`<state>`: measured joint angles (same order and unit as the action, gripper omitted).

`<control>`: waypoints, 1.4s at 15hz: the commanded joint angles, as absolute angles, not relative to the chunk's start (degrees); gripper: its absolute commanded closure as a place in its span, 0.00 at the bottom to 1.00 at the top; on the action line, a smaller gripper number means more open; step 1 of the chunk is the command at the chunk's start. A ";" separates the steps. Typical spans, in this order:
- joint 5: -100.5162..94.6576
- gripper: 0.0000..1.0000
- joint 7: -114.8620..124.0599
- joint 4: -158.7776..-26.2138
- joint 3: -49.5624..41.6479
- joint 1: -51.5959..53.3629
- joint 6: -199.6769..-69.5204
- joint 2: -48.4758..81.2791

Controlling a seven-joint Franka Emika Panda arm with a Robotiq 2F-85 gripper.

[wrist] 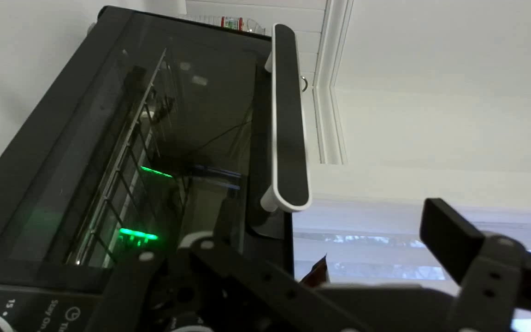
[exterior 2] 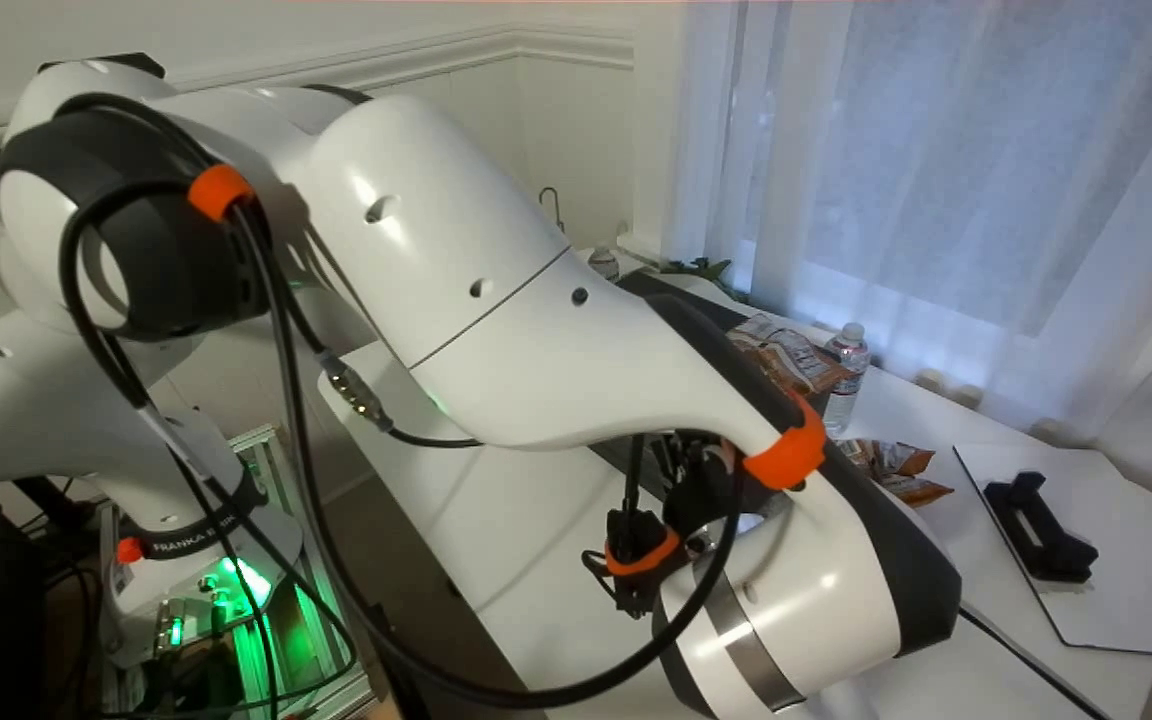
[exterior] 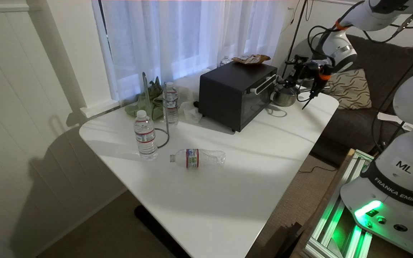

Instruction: Close the oven

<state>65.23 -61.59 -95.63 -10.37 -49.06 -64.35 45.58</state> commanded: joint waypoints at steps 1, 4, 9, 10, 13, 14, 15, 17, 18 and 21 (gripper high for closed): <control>63.76 0.00 -60.02 -100.05 -13.93 -46.56 -66.19 40.82; 61.91 0.00 -58.94 -103.84 -18.07 -44.04 -71.58 34.93; 53.96 0.00 -57.08 -111.25 -22.87 -39.67 -82.20 22.58; 51.85 0.00 -57.24 -112.91 -23.28 -38.72 -84.76 19.83; 45.39 0.00 -56.15 -118.87 -24.08 -35.38 -93.53 10.59; 43.26 0.00 -55.54 -121.07 -24.12 -34.17 -96.62 7.34; 40.72 0.00 -54.36 -122.97 -24.09 -32.96 -99.70 4.26; 36.99 0.00 -51.99 -126.74 -23.50 -30.49 -106.39 -1.76; 34.27 0.00 -50.45 -128.59 -23.28 -29.19 -109.36 -4.79; 26.48 0.00 -47.18 -134.47 -22.25 -26.07 -116.58 -14.07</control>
